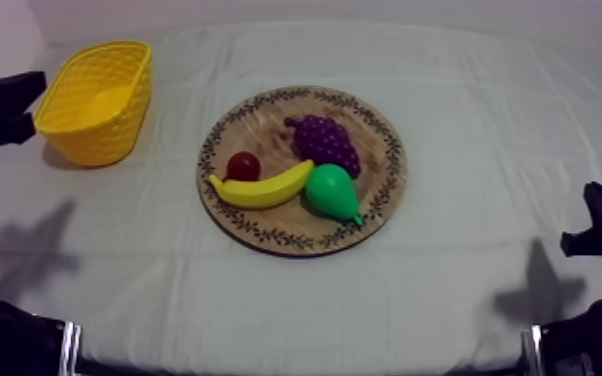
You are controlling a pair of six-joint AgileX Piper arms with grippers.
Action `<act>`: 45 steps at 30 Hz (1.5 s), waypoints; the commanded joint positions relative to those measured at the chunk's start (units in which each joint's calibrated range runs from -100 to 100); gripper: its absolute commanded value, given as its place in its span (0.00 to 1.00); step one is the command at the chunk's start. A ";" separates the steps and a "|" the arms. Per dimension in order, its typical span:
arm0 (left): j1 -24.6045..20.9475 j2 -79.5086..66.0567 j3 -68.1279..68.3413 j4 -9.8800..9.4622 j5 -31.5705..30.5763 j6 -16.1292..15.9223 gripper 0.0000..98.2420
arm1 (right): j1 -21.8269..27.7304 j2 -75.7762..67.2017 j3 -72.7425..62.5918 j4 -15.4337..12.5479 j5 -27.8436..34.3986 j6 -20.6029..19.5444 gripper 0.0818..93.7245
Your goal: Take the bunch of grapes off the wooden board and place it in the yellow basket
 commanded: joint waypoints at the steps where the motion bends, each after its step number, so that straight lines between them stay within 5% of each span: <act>1: 1.11 3.94 -1.48 -0.06 -0.16 -0.22 0.00 | 0.02 -0.02 0.04 0.00 0.00 -0.01 0.00; 14: 8.53 17.42 -14.41 -0.19 2.42 -3.64 0.00 | 0.02 -0.02 0.04 0.00 0.00 -0.01 0.00; 22: 11.92 25.33 -21.75 -2.28 6.61 -3.08 0.00 | 0.02 -0.02 0.04 0.00 0.00 -0.01 0.00; 45: 10.27 41.48 -34.29 -0.81 10.10 -5.90 0.00 | 0.02 -0.02 0.04 0.00 0.00 -0.01 0.00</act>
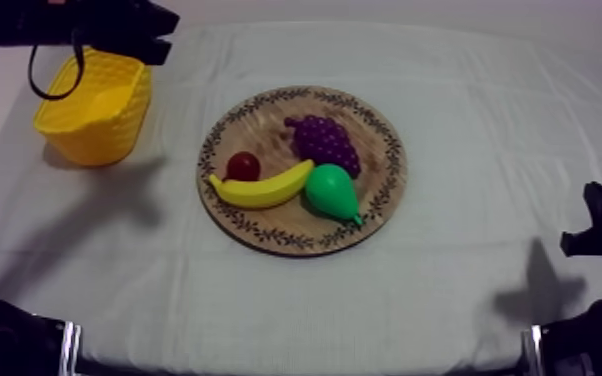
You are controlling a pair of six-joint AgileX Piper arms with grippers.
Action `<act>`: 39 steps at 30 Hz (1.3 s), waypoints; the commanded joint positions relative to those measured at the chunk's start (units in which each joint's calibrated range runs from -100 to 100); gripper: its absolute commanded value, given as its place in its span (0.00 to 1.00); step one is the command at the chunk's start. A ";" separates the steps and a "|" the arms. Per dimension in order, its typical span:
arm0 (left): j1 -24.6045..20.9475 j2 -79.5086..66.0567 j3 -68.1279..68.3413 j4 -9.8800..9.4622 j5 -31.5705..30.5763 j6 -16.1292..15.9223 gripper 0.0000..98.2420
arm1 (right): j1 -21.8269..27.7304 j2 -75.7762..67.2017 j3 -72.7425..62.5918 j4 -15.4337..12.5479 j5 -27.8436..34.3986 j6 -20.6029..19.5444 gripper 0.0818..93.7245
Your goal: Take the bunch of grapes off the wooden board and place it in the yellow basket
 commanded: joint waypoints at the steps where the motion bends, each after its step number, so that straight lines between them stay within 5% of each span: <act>1: -0.08 1.19 -0.92 0.04 0.18 -0.49 0.00 | 0.02 -0.02 0.04 0.00 0.00 0.02 0.00; 21: 3.07 16.30 -19.97 2.04 8.71 -9.78 0.00 | 0.02 -0.02 0.04 0.00 0.00 0.02 0.00; 39: 5.49 24.16 -24.51 3.01 9.51 -12.38 0.00 | 0.02 -0.02 0.04 0.00 0.00 0.02 0.00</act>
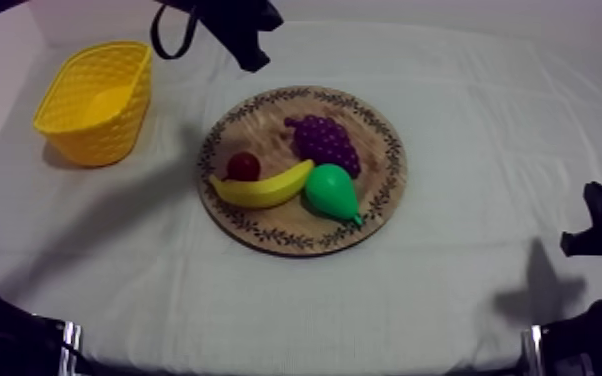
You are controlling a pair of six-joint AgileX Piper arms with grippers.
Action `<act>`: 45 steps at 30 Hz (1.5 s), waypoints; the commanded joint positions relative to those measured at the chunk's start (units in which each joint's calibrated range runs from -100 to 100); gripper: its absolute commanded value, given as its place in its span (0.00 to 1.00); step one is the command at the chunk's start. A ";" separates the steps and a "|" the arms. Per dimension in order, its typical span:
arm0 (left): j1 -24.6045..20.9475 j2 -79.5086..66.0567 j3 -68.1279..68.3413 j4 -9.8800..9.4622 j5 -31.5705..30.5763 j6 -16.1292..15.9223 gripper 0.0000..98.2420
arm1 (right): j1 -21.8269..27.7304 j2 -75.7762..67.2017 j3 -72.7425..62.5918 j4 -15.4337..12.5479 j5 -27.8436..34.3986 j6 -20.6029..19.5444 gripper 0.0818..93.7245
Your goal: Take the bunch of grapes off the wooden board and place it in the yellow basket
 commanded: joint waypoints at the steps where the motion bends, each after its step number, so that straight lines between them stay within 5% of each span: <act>1: 0.03 0.11 -0.04 0.05 0.01 -0.08 0.00 | 0.02 -0.02 0.04 0.00 0.00 0.02 0.00; 3: 0.00 0.19 0.10 0.08 0.10 -0.26 0.08 | 0.02 -0.02 0.04 0.00 0.00 0.02 0.00; 10: -0.73 -0.17 2.14 0.13 -0.27 -0.40 0.60 | 0.02 -0.02 0.04 0.00 0.00 0.02 0.00; 15: -1.41 -0.69 3.67 0.83 0.58 -2.16 0.78 | 0.02 -0.02 0.04 0.00 0.00 0.02 0.00; 23: -1.76 -0.78 4.84 1.97 1.12 -4.58 0.84 | 0.02 -0.02 0.04 0.00 0.00 0.02 0.00; 45: 0.72 9.41 2.25 1.76 -1.25 -5.04 0.86 | 0.02 -0.02 0.04 0.00 0.00 0.02 0.00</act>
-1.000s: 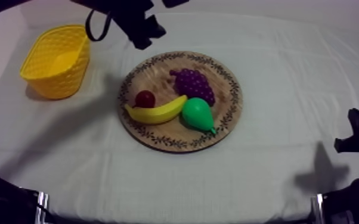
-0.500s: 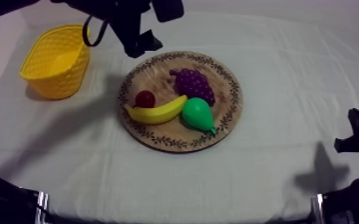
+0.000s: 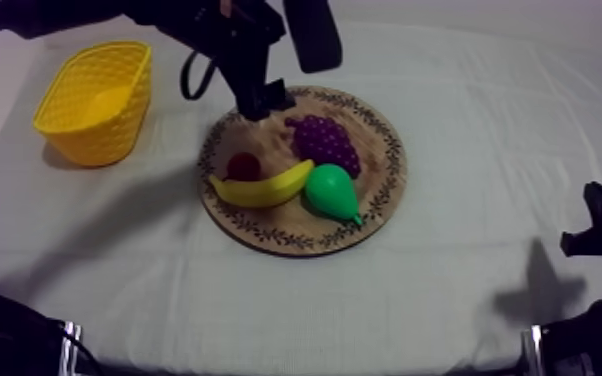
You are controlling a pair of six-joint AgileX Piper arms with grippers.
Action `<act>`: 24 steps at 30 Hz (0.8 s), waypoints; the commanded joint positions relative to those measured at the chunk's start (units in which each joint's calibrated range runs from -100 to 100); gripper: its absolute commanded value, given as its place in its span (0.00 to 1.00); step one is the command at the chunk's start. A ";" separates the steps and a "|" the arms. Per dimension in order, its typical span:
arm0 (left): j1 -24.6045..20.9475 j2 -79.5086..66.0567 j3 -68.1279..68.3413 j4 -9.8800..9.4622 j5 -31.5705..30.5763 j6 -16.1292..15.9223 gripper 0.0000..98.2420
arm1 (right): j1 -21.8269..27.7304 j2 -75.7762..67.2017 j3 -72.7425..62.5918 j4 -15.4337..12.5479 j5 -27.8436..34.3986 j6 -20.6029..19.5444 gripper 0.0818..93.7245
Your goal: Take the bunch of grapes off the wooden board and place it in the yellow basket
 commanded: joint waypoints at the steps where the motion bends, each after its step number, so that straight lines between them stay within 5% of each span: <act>1: 0.17 2.00 -0.70 0.02 -0.09 -0.26 0.86 | 0.02 -0.02 0.04 0.00 0.00 -0.01 0.00; 24: 1.06 18.83 -9.51 0.95 1.00 -2.38 0.86 | 0.02 -0.02 0.04 0.00 0.00 -0.01 0.00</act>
